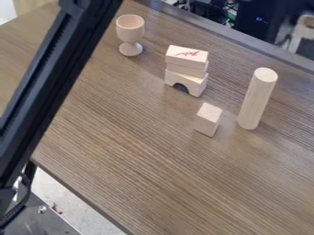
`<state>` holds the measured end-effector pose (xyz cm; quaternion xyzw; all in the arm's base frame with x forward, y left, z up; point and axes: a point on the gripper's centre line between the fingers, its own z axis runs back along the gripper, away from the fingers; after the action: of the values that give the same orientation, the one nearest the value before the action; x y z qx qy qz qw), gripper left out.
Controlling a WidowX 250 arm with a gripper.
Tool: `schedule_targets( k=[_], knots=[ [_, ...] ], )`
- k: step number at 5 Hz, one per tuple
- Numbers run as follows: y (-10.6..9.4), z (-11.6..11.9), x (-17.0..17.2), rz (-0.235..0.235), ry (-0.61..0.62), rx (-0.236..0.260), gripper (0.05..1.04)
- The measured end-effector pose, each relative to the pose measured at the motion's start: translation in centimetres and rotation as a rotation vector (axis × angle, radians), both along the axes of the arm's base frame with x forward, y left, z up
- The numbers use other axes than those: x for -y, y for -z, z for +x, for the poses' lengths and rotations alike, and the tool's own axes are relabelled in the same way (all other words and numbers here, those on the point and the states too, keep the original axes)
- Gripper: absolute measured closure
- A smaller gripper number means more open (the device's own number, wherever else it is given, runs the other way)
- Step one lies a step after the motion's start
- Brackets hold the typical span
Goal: Put the wooden ring on top of the cylinder
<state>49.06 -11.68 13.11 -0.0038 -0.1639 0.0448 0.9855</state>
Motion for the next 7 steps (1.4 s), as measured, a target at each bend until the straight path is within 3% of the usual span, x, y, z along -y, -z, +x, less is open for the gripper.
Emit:
schedule_targets(
  k=[1,2,4,5,7],
  knots=[
    [0.8,-0.5,0.2,0.001,-0.018,-0.032,0.324],
    [2.5,-2.1,-0.3,0.016,-0.073,-0.097,0.324],
    [-0.6,-4.1,-0.6,-0.026,-0.102,-0.027,0.324],
    [-2.3,-4.7,-0.3,-0.054,-0.039,0.007,0.324],
    [-2.6,-5.7,-1.4,-0.017,0.012,-0.007,0.324]
  ],
)
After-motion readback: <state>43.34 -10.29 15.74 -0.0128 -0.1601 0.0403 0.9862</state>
